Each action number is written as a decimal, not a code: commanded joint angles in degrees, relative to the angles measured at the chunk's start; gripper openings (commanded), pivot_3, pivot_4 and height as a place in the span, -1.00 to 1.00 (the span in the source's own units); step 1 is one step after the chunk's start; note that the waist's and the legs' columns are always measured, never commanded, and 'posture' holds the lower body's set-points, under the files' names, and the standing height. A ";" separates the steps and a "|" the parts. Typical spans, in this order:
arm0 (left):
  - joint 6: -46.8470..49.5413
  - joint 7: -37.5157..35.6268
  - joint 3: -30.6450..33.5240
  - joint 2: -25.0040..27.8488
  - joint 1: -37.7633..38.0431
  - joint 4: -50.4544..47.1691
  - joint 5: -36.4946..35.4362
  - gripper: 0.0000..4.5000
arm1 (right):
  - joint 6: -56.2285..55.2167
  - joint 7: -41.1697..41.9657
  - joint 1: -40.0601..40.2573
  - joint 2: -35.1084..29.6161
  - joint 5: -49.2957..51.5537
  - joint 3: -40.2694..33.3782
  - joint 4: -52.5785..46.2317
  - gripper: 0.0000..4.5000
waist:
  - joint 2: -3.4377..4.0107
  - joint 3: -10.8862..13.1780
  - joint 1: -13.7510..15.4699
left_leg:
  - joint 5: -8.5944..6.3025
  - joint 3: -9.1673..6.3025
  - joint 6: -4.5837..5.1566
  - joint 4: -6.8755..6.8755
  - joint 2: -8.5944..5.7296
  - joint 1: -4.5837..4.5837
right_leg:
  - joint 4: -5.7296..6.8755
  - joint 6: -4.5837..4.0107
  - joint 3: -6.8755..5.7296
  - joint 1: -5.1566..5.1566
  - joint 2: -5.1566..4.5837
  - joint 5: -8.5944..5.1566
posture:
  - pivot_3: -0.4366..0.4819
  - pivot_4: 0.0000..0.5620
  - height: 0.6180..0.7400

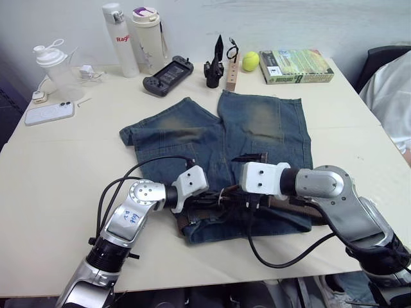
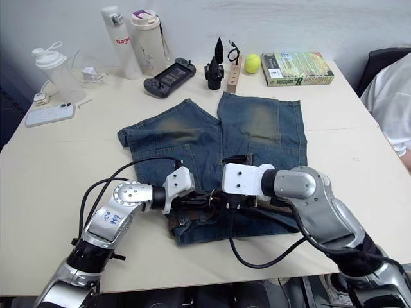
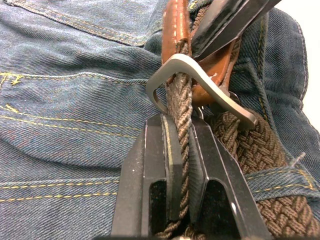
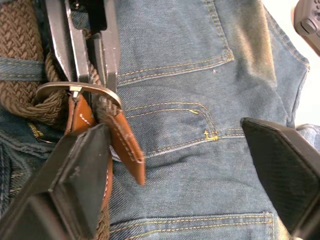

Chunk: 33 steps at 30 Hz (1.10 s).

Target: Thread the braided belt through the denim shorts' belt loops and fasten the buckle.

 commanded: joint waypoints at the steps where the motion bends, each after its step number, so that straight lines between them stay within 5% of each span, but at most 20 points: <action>1: -0.13 -0.47 -1.60 -0.21 0.78 -1.63 -1.43 -0.92 | -1.02 -0.42 0.83 -0.81 -0.80 -0.09 -1.12 0.03 | 0.00 0.00 0.03 | 0.00 0.00 0.00 0.00 0.00 0.00 | 0.00 0.00 0.00 0.00 0.00 0.00 | -0.05 -0.47 0.62; 6: -0.34 -0.26 -1.71 -0.19 0.55 -1.27 -1.45 -0.92 | -0.38 -0.28 1.24 -0.78 -0.73 0.38 -1.87 -0.96 | 0.00 0.00 -0.09 | 0.00 0.00 0.00 0.00 0.01 0.01 | 0.01 0.00 0.01 0.00 0.01 0.00 | -0.05 -0.47 0.62; 14: 0.38 0.65 -1.08 -0.64 0.69 -1.43 -2.03 -0.92 | 1.85 -0.34 2.75 -0.91 -0.50 0.41 -3.39 -0.99 | 0.00 0.00 -0.08 | 0.00 0.01 0.00 0.00 0.02 0.01 | 0.00 0.00 0.02 0.00 0.01 0.00 | -0.05 -0.47 0.62; 20: 4.42 0.23 3.82 -0.44 1.09 -4.05 -6.98 -0.20 | 2.74 -1.36 4.31 -0.56 -0.61 0.33 -4.40 -1.00 | 0.00 0.00 -0.07 | 0.00 0.01 0.00 0.00 0.02 0.02 | 0.00 0.00 0.02 0.00 0.00 0.00 | -0.05 -0.47 0.62; 29: 15.51 -6.66 17.74 7.54 8.95 -12.55 -22.21 -0.20 | 3.33 -4.17 6.83 0.42 -0.87 -1.11 -6.18 -1.00 | 0.00 0.00 -0.23 | 0.00 -0.01 0.00 0.00 0.06 -0.01 | -0.04 0.00 0.03 -0.01 0.01 0.00 | -0.05 -0.47 0.62; 33: 15.70 -7.44 17.98 9.06 11.16 -13.84 -23.94 -0.77 | 3.62 -5.03 7.58 0.50 -0.79 -1.38 -6.88 -1.00 | 0.02 0.01 -0.43 | -0.02 -0.02 -0.05 -0.02 0.13 0.00 | -0.05 -0.02 0.04 -0.01 0.04 -0.01 | -0.05 -0.47 0.62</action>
